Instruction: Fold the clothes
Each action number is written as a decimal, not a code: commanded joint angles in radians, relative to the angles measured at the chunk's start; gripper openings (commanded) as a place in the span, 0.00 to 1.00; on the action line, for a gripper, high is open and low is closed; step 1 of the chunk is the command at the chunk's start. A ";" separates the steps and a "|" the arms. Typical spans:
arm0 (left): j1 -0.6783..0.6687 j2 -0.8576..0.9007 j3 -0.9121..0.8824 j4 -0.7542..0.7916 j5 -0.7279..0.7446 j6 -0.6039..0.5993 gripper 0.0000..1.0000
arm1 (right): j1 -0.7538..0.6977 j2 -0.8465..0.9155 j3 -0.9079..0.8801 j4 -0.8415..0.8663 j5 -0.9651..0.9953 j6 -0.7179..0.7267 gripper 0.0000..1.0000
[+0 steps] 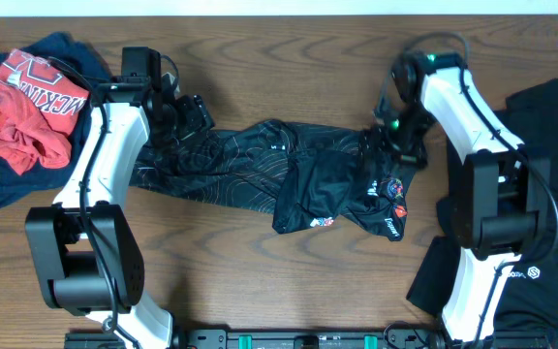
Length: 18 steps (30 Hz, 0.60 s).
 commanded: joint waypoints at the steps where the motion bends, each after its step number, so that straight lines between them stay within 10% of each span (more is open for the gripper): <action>1: 0.002 0.031 0.010 -0.014 -0.111 0.018 0.78 | 0.003 -0.015 -0.075 0.037 -0.049 -0.056 0.99; 12: 0.046 0.153 0.011 0.003 -0.117 0.018 0.82 | -0.008 -0.031 -0.080 0.087 -0.061 -0.103 0.99; 18: 0.228 0.151 0.010 0.019 0.152 0.047 0.84 | -0.008 -0.077 -0.080 0.063 -0.058 -0.123 0.99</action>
